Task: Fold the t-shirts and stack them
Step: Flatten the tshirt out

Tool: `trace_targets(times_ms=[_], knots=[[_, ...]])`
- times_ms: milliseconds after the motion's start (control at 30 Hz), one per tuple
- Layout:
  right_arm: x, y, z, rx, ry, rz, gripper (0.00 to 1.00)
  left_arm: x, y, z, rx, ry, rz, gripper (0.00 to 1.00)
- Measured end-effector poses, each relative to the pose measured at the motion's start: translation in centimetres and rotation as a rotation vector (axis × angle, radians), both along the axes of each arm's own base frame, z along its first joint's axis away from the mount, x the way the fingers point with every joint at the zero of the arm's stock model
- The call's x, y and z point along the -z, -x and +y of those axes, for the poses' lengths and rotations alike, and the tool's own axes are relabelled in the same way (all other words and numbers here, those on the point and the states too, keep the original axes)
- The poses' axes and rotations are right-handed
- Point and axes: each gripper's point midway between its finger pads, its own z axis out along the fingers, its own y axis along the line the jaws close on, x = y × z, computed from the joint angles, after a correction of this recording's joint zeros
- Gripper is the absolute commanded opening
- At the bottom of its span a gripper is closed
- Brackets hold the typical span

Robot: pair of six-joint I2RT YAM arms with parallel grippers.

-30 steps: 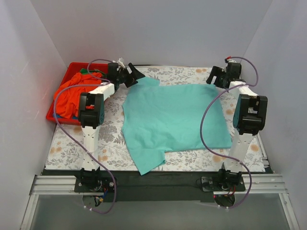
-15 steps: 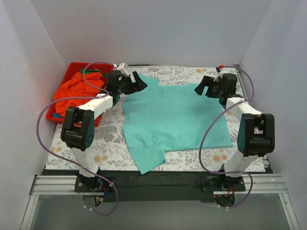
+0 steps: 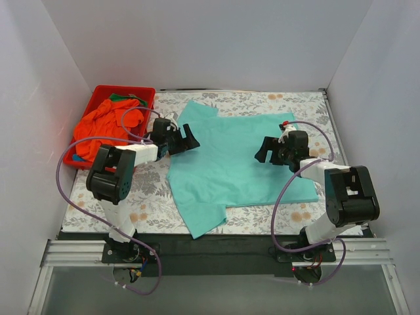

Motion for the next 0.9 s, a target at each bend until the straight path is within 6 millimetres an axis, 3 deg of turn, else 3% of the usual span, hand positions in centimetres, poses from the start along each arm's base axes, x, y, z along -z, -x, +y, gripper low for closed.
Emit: trace_targets(times_ms=[233, 433, 900], knots=[[1.1, -0.4, 0.1, 0.001, 0.002, -0.017, 0.98, 0.2, -1.3, 0.1, -0.019, 0.012, -0.034, 0.81], [1.1, -2.5, 0.6, -0.002, -0.012, -0.054, 0.98, 0.1, -3.5, 0.9, -0.045, 0.033, -0.058, 0.81], [0.7, -6.2, 3.0, -0.052, -0.088, -0.062, 0.95, -0.2, -11.5, 3.9, -0.079, 0.103, -0.08, 0.81]])
